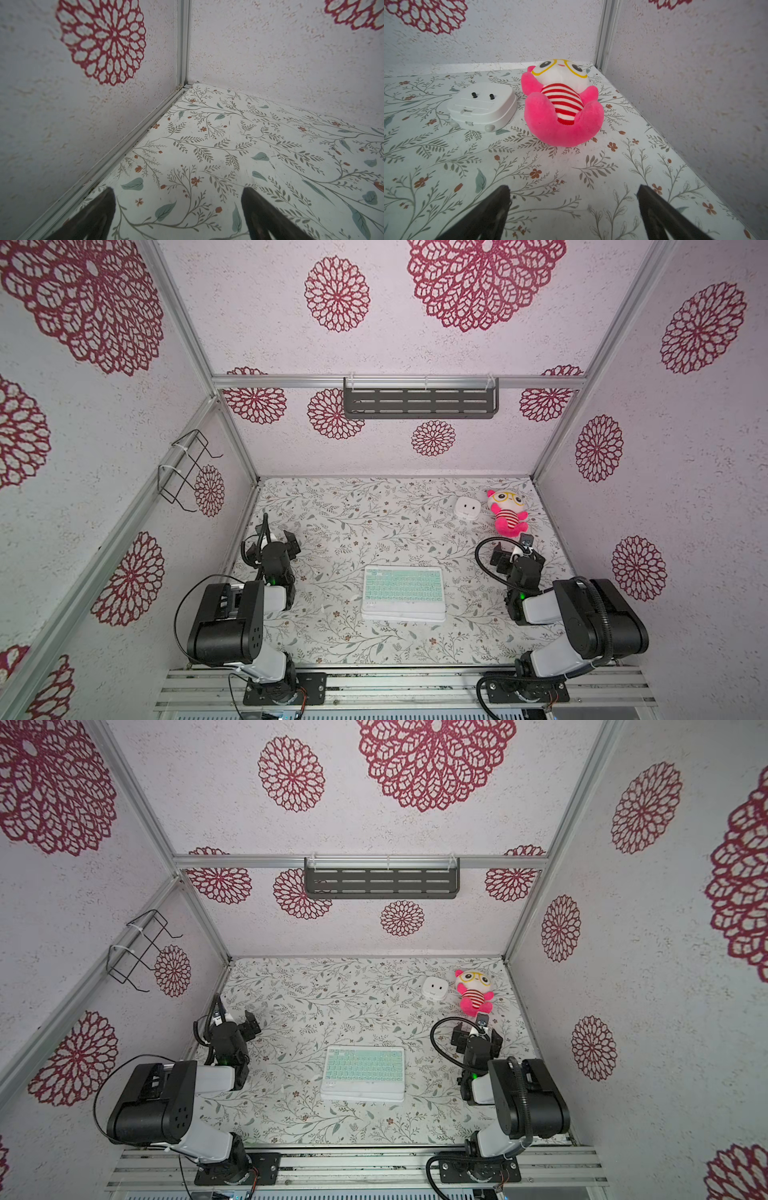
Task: Stack the numeric keypads
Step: Reset both arms
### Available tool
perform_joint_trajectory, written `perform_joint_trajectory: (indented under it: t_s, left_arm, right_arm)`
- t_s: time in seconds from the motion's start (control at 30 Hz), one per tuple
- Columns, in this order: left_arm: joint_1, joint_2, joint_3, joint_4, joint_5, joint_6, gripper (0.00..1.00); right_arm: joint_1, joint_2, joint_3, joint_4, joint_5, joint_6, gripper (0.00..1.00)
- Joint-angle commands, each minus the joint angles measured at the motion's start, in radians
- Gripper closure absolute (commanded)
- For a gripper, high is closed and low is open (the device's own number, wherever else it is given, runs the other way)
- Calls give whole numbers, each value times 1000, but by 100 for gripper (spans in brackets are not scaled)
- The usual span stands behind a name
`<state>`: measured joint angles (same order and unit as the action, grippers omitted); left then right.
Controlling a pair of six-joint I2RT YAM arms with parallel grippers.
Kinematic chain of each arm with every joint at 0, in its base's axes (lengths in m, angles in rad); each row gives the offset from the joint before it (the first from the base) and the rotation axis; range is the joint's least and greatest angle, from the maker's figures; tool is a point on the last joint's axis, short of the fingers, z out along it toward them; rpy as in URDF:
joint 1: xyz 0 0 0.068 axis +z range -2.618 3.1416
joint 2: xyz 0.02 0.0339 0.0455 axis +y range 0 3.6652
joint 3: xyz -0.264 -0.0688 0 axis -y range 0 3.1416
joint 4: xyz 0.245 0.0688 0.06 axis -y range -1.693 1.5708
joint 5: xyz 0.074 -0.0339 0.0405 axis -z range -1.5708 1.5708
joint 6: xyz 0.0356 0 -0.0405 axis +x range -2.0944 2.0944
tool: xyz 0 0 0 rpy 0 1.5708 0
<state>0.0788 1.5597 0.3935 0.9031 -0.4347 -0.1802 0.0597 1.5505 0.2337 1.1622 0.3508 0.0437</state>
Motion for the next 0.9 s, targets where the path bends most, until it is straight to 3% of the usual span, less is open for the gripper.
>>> perform_joint_trajectory:
  t_s: [0.0, 0.87]
  left_arm:
    - [6, -4, 13, 8, 8, 10, 3]
    - [6, -4, 13, 9, 8, 10, 3]
  right_arm:
    - [-8, -15, 16, 48, -12, -7, 1]
    - [-8, -15, 18, 41, -13, -5, 1]
